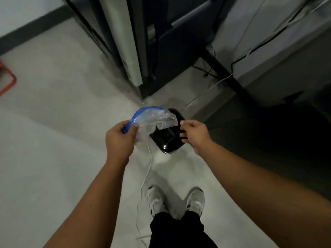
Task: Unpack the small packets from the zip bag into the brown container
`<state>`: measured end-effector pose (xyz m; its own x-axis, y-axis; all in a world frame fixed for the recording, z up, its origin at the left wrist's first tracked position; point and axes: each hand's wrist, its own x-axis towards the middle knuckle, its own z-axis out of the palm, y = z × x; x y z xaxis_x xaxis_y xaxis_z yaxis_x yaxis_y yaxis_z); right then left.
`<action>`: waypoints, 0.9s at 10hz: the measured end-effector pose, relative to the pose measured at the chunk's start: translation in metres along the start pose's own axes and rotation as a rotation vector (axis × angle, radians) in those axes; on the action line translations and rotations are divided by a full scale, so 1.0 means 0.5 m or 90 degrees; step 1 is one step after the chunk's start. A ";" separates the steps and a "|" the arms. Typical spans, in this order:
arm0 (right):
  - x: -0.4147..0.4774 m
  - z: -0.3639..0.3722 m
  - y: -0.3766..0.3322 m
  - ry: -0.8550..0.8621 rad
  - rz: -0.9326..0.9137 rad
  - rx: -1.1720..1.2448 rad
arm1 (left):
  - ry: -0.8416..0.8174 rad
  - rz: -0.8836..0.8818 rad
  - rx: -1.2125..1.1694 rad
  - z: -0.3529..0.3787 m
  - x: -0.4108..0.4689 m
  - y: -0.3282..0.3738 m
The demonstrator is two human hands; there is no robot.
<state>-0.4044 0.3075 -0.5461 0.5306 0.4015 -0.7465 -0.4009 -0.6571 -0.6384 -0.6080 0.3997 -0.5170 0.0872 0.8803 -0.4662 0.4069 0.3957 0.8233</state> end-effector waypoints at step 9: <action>0.385 0.021 0.367 0.085 0.181 -0.187 | -0.134 0.020 0.302 0.280 0.160 -0.328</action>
